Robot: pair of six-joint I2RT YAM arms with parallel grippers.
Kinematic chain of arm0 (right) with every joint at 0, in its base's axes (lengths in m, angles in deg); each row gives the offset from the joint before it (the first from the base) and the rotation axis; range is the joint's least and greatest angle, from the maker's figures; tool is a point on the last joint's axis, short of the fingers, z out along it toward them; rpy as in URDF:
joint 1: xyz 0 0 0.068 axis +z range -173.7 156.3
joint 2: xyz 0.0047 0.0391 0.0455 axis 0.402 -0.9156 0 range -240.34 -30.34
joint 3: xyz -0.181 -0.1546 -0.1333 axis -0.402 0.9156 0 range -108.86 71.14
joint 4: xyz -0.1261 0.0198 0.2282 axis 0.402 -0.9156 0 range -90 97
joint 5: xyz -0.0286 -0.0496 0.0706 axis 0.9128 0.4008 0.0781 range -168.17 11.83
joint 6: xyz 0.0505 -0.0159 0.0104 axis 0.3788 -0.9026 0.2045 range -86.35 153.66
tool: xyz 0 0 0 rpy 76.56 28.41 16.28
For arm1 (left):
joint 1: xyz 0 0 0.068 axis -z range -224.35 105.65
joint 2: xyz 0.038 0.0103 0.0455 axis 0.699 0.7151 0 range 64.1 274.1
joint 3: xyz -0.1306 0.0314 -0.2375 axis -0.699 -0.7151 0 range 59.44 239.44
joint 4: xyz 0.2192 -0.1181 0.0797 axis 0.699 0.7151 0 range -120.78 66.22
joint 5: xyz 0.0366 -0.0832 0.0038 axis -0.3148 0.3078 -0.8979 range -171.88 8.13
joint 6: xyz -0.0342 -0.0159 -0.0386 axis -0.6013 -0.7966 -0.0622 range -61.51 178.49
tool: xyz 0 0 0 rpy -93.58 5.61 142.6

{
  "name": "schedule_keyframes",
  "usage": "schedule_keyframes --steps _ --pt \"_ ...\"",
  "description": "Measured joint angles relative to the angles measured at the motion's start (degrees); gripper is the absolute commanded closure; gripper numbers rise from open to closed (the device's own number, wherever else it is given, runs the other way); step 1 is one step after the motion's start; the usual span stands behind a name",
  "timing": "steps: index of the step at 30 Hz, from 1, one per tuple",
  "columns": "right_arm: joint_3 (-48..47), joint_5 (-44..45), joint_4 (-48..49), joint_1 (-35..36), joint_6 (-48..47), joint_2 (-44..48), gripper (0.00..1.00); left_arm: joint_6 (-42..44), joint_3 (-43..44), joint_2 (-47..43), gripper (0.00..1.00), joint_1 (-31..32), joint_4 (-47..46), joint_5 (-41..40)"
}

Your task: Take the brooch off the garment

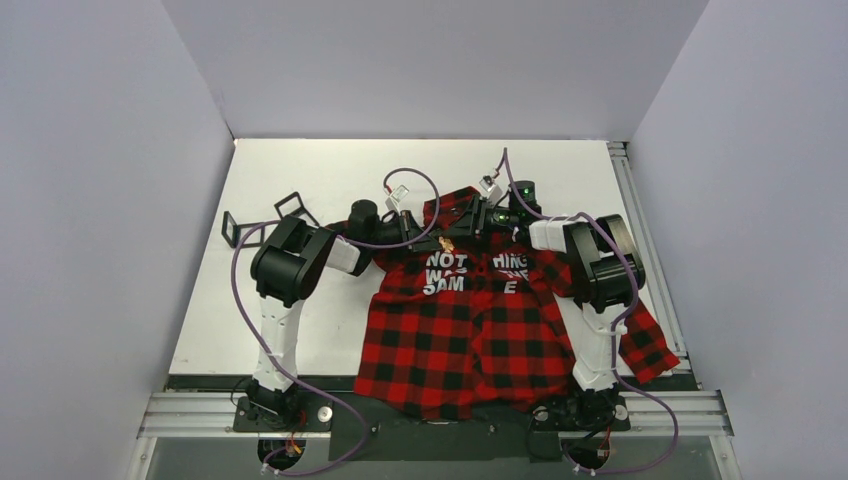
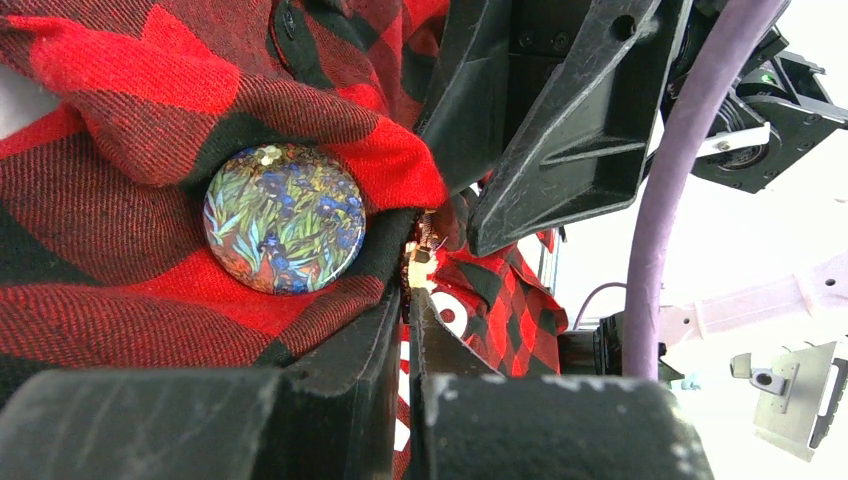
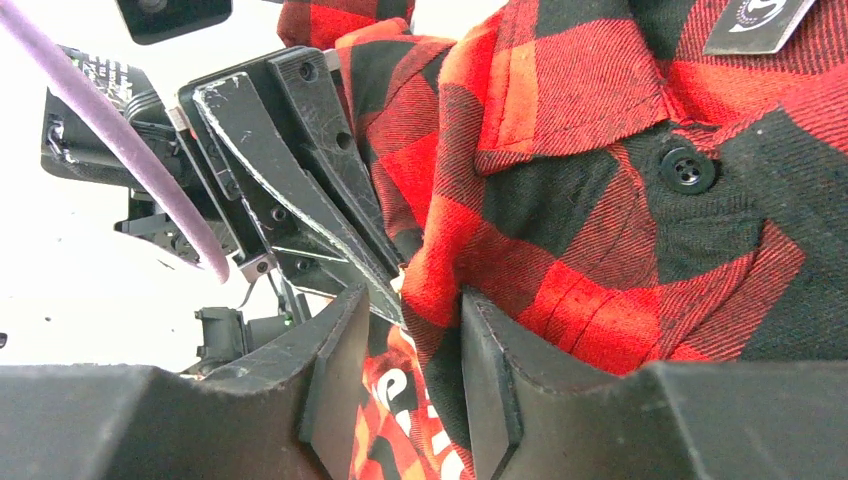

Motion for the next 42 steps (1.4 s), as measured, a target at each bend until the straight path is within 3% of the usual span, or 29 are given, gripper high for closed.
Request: schedule_keyframes --steps 8,14,23,37,42 --pt "0.0 0.2 -0.6 0.0 -1.0 0.0 0.72 -0.2 0.0 0.2 1.0 0.0 -0.3 -0.1" --pt "-0.2 0.8 -5.3 0.0 -5.0 0.0 0.67 -0.6 0.0 0.4 1.0 0.0 -0.6 -0.1" --pt "-1.1 0.7 -6.9 0.0 -6.0 -0.1 0.67 -2.5 0.0 0.7 1.0 -0.1 -2.0 0.0" --pt "3.3 -1.0 14.9 -0.1 13.7 -3.7 0.72 -3.2 0.0 0.8 1.0 -0.3 -3.7 -0.1" --pt "3.3 -1.0 16.7 -0.1 15.7 -4.0 0.76 -3.3 0.0 0.8 1.0 -0.3 -4.1 -0.1"
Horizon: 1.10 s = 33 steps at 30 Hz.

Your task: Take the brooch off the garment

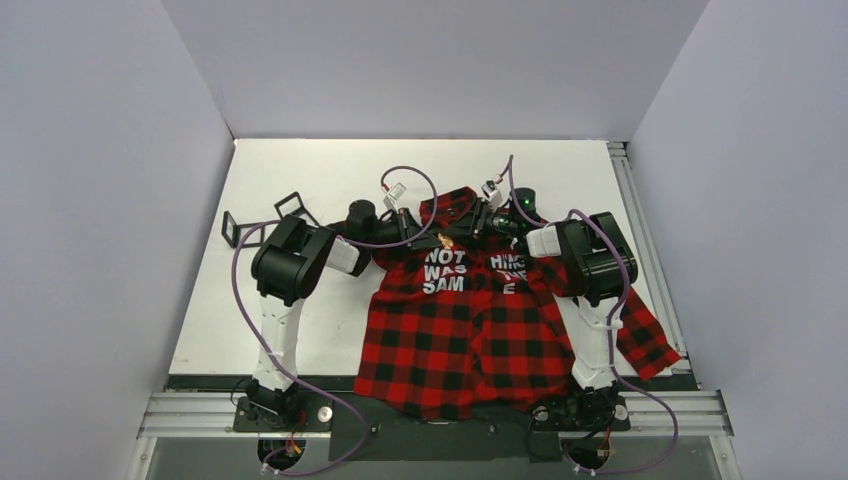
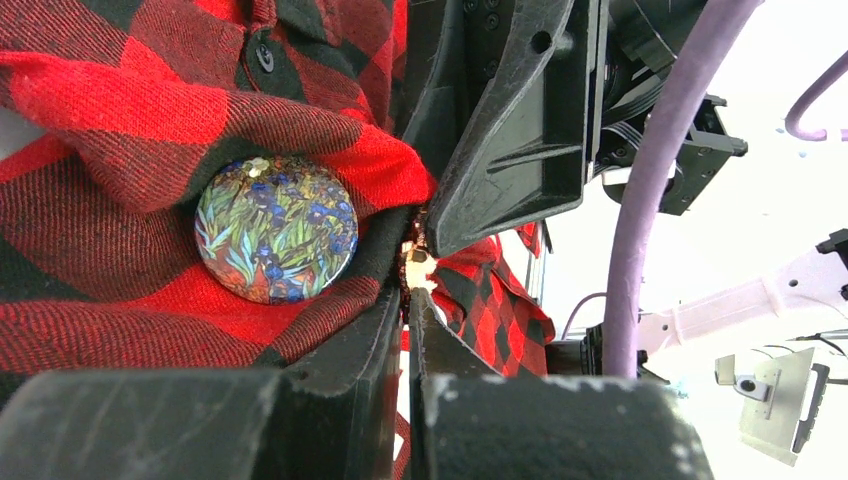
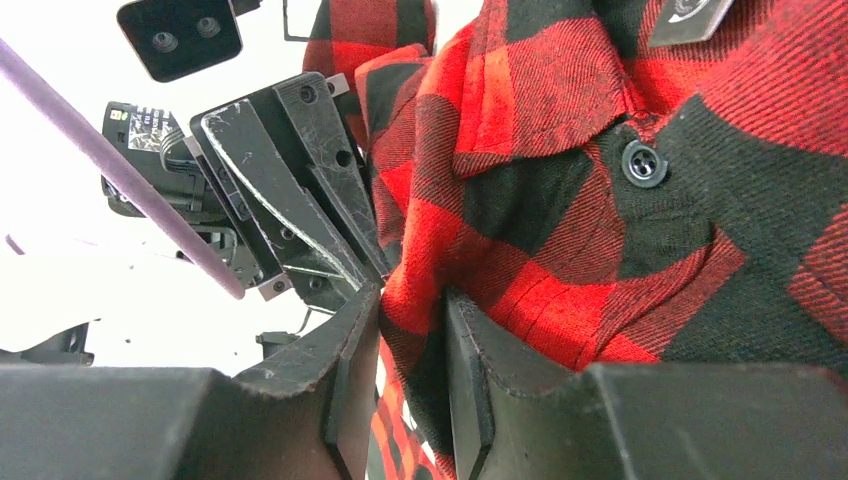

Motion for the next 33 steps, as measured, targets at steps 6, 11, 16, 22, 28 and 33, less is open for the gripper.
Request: schedule_keyframes --steps 6,11,16,22,28,33 --pt "-1.4 0.0 -7.0 0.1 -6.8 0.1 0.77 0.0 -0.2 0.7 1.0 0.0 0.4 -0.1" --pt "-2.8 0.0 -14.4 0.1 -13.7 0.3 0.8 0.0 -0.6 0.8 1.0 0.1 0.8 0.0" --pt "-3.7 0.2 -18.7 0.2 -18.2 0.4 0.83 0.0 -0.6 1.4 1.0 0.2 0.9 0.0" --pt "-5.0 0.5 -22.8 0.5 -22.1 0.7 0.81 0.0 -0.6 1.6 1.0 0.4 1.2 0.0" --pt "-7.6 2.1 -31.0 1.4 -29.9 1.7 0.67 0.1 -0.6 1.6 1.0 0.4 2.2 0.5" --pt "-8.0 2.1 -37.1 1.7 -35.4 2.9 0.61 0.9 -0.6 1.6 1.0 0.3 2.9 0.3"
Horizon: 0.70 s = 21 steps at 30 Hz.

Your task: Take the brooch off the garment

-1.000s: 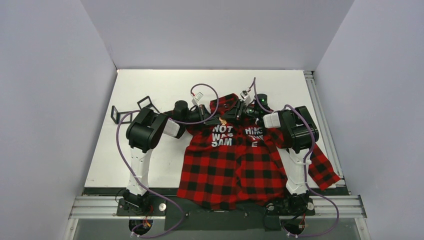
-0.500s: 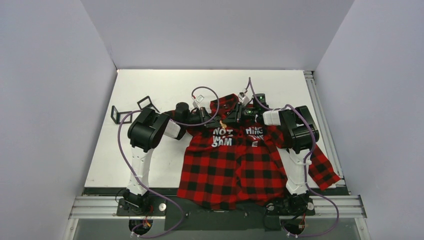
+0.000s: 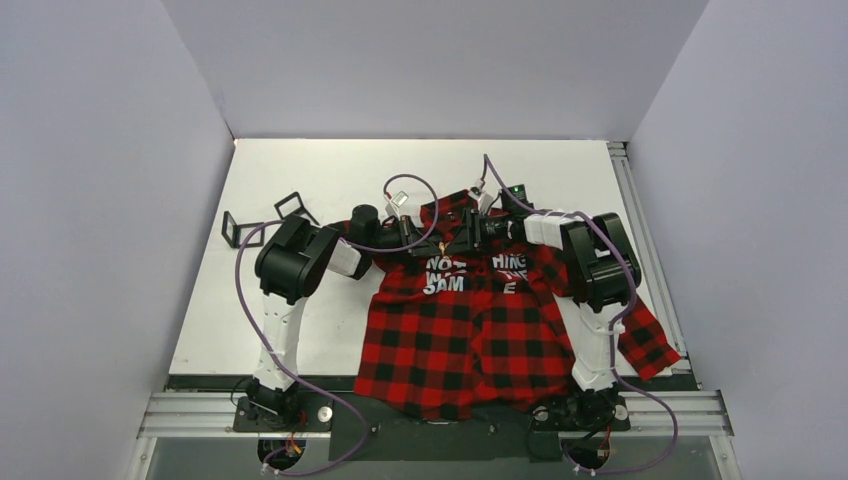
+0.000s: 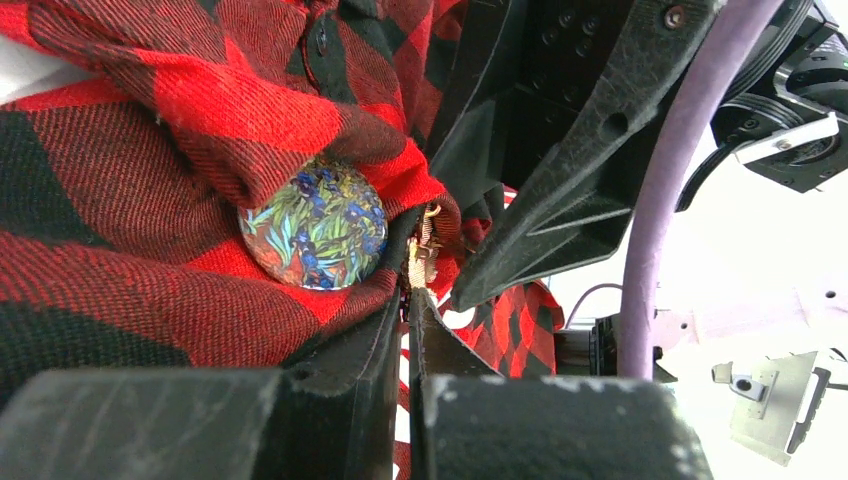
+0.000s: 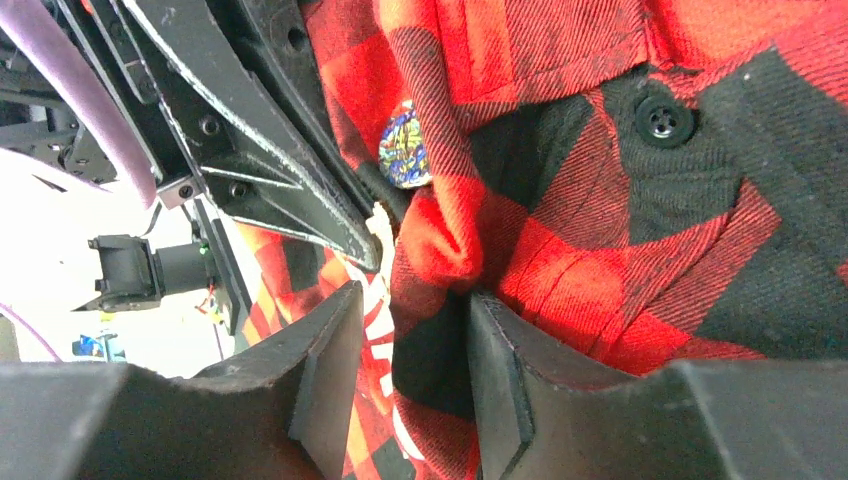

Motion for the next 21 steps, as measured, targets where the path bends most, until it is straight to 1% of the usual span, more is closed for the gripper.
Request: schedule_keyframes --steps 3,6,12,19,21 --pt "0.0 0.0 -2.6 -0.1 -1.9 0.7 0.55 0.8 0.0 0.0 1.0 0.0 0.3 -0.3" --pt "0.0 -0.1 -4.2 -0.4 -2.9 1.5 0.54 1.8 0.1 0.0 1.0 0.0 1.4 -0.8" --pt "0.0 1.0 -7.2 -1.7 -5.2 4.3 0.61 4.1 0.2 -0.5 1.0 0.0 4.1 -2.1" --pt "-0.3 6.3 -13.5 -1.9 -11.6 5.4 0.62 7.1 1.2 -2.4 1.0 0.0 8.5 -3.6" --pt "-0.3 8.2 -14.6 -1.7 -12.8 5.4 0.63 9.1 2.0 -3.1 1.0 0.2 11.5 -4.5"
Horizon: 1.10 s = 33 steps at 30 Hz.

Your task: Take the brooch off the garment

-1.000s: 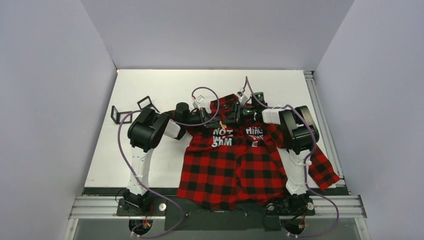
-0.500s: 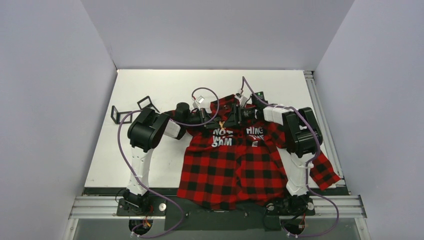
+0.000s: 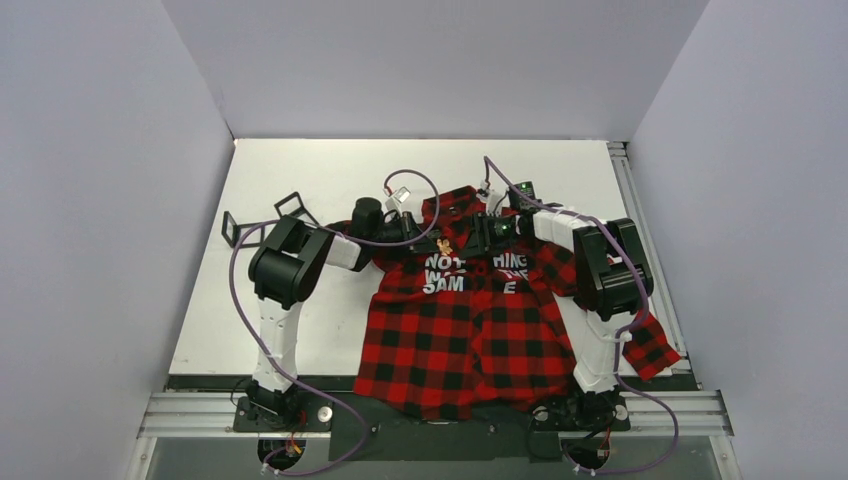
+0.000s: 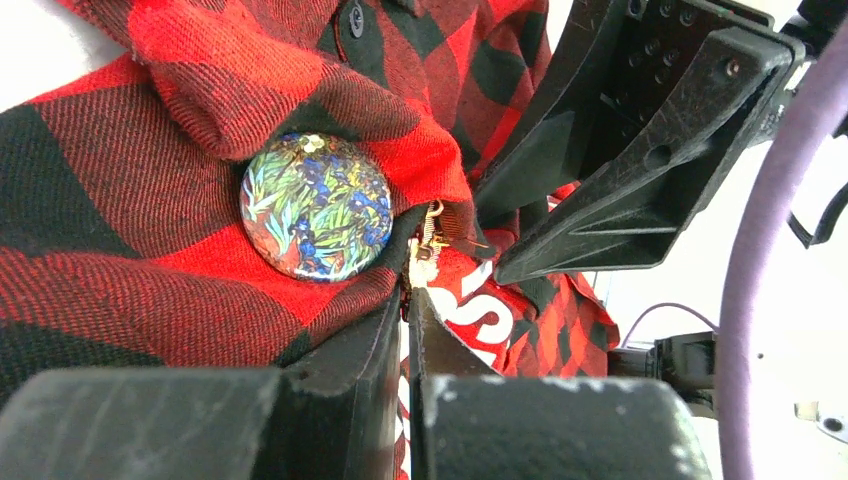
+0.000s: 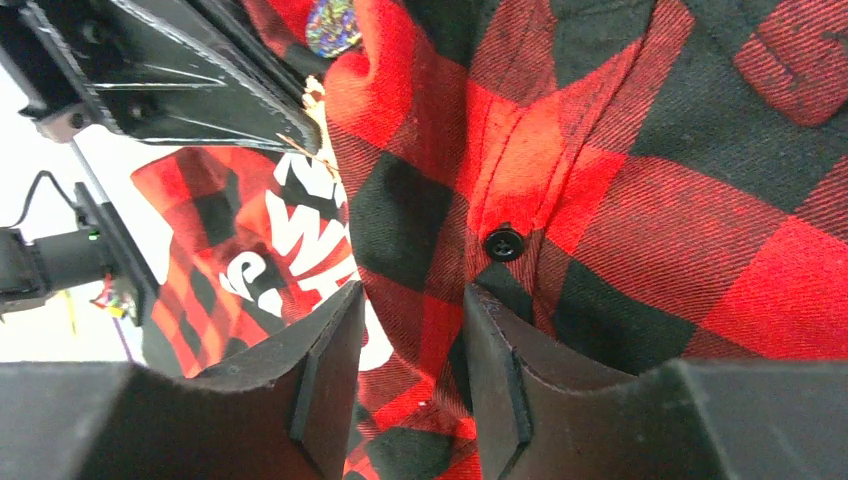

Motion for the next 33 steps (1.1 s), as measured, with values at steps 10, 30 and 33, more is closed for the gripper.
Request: schedule_keyframes --steps 10,30,33 --pt "0.0 4.3 -0.9 1.7 -2.6 0.5 1.0 13.1 6.3 -5.2 1.0 3.5 21.3 -9.9" --pt "2.0 0.0 3.4 -0.3 -0.2 6.3 1.0 22.0 18.4 -7.0 1.0 10.1 48.7 -31.7" --pt "2.1 -0.4 3.5 -0.7 -0.1 6.3 1.0 22.3 18.4 -7.2 1.0 10.0 49.9 -33.1"
